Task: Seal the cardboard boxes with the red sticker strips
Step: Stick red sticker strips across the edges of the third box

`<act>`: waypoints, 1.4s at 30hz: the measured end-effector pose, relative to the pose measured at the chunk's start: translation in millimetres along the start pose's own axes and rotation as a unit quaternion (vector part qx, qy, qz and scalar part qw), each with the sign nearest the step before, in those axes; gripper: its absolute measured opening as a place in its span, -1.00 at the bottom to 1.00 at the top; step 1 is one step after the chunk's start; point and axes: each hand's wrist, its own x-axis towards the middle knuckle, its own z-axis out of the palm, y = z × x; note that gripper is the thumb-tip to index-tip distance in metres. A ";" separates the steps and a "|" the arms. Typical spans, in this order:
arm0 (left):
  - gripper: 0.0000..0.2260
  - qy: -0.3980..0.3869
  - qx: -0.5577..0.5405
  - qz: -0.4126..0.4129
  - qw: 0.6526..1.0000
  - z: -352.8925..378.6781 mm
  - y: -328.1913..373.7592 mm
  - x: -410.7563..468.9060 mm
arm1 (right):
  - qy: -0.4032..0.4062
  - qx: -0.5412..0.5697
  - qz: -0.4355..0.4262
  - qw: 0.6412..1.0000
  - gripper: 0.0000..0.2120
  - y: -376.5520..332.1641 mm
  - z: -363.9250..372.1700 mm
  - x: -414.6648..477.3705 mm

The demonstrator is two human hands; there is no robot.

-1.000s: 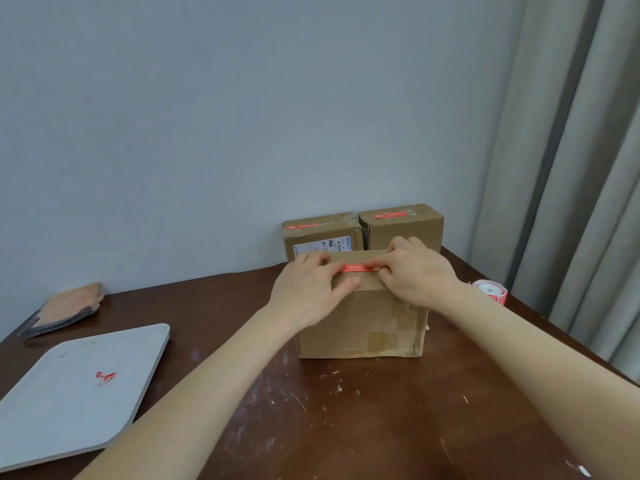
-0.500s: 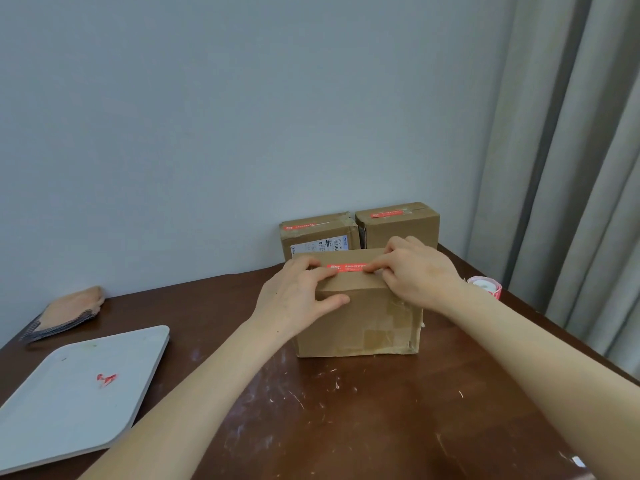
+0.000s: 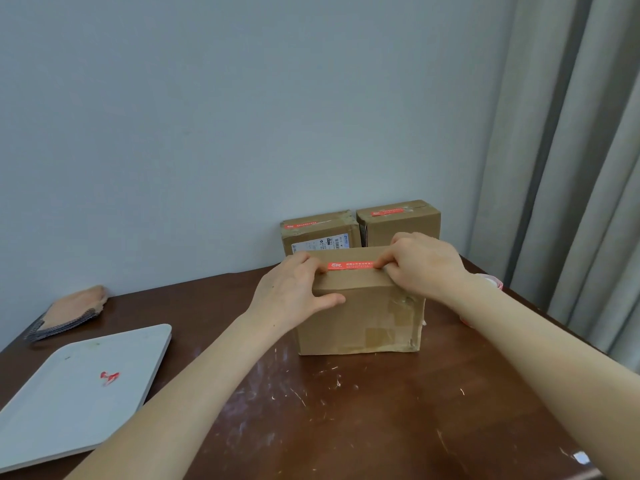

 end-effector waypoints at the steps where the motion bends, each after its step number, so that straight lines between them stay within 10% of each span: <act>1: -0.45 0.002 0.009 0.007 1.000 0.2 0.7 0.4 | 0.000 -0.001 -0.008 1.000 -0.69 -2.9 -0.5 0.6; 42: -0.29 0.004 0.035 -0.006 0.999 9.3 3.7 5.5 | -0.023 0.018 0.004 1.000 -0.65 1.4 5.2 5.4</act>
